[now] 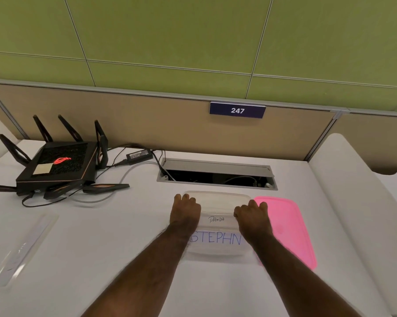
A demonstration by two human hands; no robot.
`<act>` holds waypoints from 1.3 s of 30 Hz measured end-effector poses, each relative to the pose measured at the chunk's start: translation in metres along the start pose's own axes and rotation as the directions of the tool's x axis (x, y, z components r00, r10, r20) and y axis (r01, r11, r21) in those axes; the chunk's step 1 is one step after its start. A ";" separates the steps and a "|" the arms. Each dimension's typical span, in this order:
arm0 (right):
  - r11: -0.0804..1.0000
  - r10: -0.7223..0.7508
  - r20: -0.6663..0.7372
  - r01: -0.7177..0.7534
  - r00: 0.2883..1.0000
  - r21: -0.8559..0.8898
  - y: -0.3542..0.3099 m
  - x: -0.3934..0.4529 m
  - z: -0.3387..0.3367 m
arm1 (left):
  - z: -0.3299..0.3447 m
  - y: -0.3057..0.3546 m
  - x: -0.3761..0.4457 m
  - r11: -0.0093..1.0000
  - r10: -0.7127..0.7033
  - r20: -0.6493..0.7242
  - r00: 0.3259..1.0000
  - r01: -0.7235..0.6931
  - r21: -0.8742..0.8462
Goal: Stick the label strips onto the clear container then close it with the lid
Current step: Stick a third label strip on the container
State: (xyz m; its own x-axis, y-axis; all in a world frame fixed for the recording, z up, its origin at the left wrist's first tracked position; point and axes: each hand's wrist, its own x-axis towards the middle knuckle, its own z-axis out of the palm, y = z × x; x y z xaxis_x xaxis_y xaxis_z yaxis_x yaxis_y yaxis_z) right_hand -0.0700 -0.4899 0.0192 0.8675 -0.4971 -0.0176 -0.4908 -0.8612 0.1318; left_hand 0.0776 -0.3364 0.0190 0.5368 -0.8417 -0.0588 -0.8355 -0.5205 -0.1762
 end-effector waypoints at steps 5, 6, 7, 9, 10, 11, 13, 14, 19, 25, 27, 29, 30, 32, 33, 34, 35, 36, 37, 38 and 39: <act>1.000 -0.008 0.016 0.008 1.000 0.015 -0.006 0.000 0.002 | 0.005 -0.002 0.000 1.000 -0.007 0.030 1.000 0.008 -0.024; 1.000 -0.002 0.013 0.002 1.000 0.011 -0.007 0.000 0.001 | 0.004 -0.002 -0.001 0.999 -0.002 0.021 1.000 0.003 -0.037; 1.000 0.006 0.008 -0.006 1.000 0.010 -0.007 0.001 0.000 | 0.003 -0.004 -0.002 0.998 0.004 -0.008 1.000 -0.005 -0.059; 1.000 0.013 -0.009 -0.013 1.000 0.010 -0.009 0.001 -0.002 | -0.004 -0.008 -0.005 0.995 0.000 -0.096 0.995 -0.010 -0.102; 1.000 0.013 -0.018 -0.013 1.000 0.009 -0.010 0.002 -0.004 | -0.004 -0.011 -0.006 0.991 -0.005 -0.118 0.993 -0.012 -0.137; 1.000 0.012 -0.029 -0.012 1.000 0.007 -0.012 0.003 -0.006 | -0.003 -0.014 -0.006 0.985 -0.010 -0.136 0.991 -0.014 -0.173; 1.000 0.012 -0.050 -0.011 0.999 0.011 -0.017 0.006 -0.012 | -0.005 -0.022 -0.010 0.969 -0.051 -0.183 0.982 0.004 -0.245; 1.000 0.012 -0.065 -0.011 0.998 0.023 -0.020 0.008 -0.016 | -0.009 -0.027 -0.014 0.960 -0.087 -0.208 0.974 0.026 -0.280; 0.984 -0.028 -0.173 0.057 0.985 0.168 -0.051 0.020 -0.040 | -0.010 -0.060 -0.053 0.916 -0.284 -0.283 0.916 0.172 -0.362; 0.931 -0.244 -0.164 0.278 0.956 0.236 -0.116 0.034 -0.050 | 0.015 -0.101 -0.108 0.810 -0.516 -0.155 0.843 0.422 -0.407; 0.914 -0.288 -0.142 0.316 0.947 0.253 -0.142 0.038 -0.049 | 0.025 -0.112 -0.128 0.772 -0.574 -0.125 0.809 0.485 -0.411; 0.901 -0.331 -0.110 0.349 0.937 0.258 -0.168 0.041 -0.046 | 0.036 -0.122 -0.148 0.727 -0.629 -0.090 0.772 0.543 -0.420; 0.894 -0.355 -0.091 0.367 0.930 0.256 -0.182 0.042 -0.045 | 0.041 -0.128 -0.157 0.707 -0.651 -0.067 0.756 0.572 -0.417; 0.876 -0.409 -0.051 0.407 0.911 0.259 -0.210 0.042 -0.039 | 0.052 -0.139 -0.176 0.669 -0.690 -0.018 0.724 0.628 -0.398; 0.863 -0.437 -0.031 0.429 0.899 0.267 -0.224 0.042 -0.037 | 0.057 -0.145 -0.185 0.651 -0.707 0.003 0.707 0.653 -0.388; 0.850 -0.464 -0.010 0.448 0.886 0.277 -0.238 0.041 -0.034 | 0.062 -0.151 -0.195 0.638 -0.721 0.013 0.693 0.671 -0.379; 0.837 -0.489 0.010 0.467 0.872 0.284 -0.252 0.040 -0.031 | 0.066 -0.159 -0.204 0.626 -0.734 0.015 0.679 0.686 -0.370; 0.825 -0.516 0.027 0.488 0.856 0.285 -0.266 0.040 -0.028 | 0.072 -0.166 -0.214 0.609 -0.748 0.036 0.663 0.707 -0.359; 0.815 -0.538 0.042 0.507 0.842 0.281 -0.278 0.040 -0.025 | 0.076 -0.172 -0.222 0.595 -0.757 0.062 0.651 0.725 -0.347; 0.806 -0.559 0.053 0.526 0.828 0.272 -0.289 0.039 -0.022 | 0.081 -0.177 -0.230 0.587 -0.765 0.066 0.641 0.736 -0.337; 0.794 -0.582 0.060 0.551 0.811 0.258 -0.303 0.039 -0.020 | 0.086 -0.184 -0.240 0.586 -0.773 0.051 0.632 0.742 -0.325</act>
State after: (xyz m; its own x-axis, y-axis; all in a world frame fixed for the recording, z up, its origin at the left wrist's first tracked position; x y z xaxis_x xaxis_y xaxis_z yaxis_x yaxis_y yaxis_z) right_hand 0.1145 -0.2462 -0.0013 0.9843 0.0917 -0.1509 0.0672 -0.9848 -0.1602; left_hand 0.1125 -0.0267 -0.0193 0.9913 -0.1224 0.0490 -0.1291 -0.9764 0.1730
